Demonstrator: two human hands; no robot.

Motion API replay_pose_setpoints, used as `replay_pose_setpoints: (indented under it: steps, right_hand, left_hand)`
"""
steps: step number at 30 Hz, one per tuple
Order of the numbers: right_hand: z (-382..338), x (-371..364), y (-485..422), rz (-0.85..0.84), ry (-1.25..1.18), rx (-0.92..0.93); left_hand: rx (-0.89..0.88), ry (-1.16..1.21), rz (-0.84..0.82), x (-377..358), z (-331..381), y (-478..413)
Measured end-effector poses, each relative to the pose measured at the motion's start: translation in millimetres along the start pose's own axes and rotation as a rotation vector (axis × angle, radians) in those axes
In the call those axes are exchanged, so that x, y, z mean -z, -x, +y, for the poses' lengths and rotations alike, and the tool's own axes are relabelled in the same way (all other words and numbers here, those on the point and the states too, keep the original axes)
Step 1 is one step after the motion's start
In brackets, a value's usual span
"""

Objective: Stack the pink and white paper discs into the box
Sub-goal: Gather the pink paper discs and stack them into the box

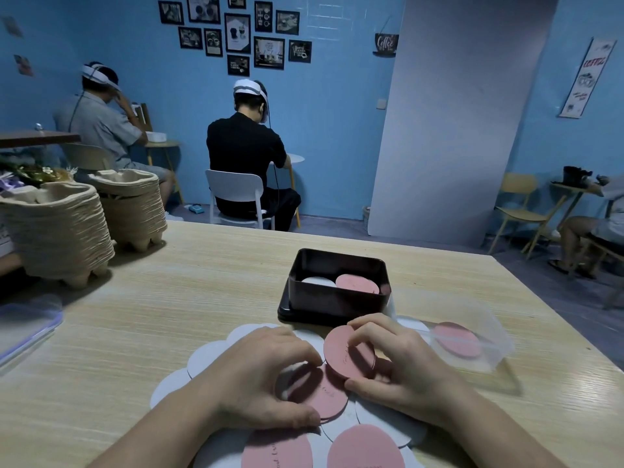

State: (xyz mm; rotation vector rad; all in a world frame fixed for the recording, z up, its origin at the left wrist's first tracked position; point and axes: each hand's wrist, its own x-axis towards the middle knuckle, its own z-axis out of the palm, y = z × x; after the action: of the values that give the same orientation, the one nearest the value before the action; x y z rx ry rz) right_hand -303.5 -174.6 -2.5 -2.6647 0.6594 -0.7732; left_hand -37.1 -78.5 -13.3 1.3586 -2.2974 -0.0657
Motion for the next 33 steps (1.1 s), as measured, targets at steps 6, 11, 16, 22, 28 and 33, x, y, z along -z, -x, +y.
replay_pose_setpoints:
  steps: [6, 11, 16, 22, 28, 33]
  right_hand:
    - [-0.7, -0.9, -0.6, -0.005, 0.01, -0.024]
    - [-1.0, -0.6, -0.6, -0.018, 0.019, -0.028]
    - [-0.6, 0.7, 0.3, -0.007, 0.004, -0.043]
    - [-2.6, 0.1, -2.3, -0.012, 0.006, -0.011]
    - [-6.7, -5.7, -4.6, -0.012, 0.013, 0.089]
    - [-8.4, -8.3, -5.2, -0.034, 0.034, 0.097]
  left_hand:
    - [0.02, -0.01, 0.148, 6.9, -0.1, 6.4]
    - [0.049, -0.001, 0.287, 7.7, -3.2, 7.1]
    - [0.022, -0.021, 0.36, 6.1, 0.9, 4.9]
    - [0.0, -0.049, 0.427, 3.2, 3.5, 1.5]
    - [-0.034, -0.064, 0.352, -6.8, 3.5, -5.9]
    - [-0.067, -0.062, 0.346, -9.8, 5.7, -9.8]
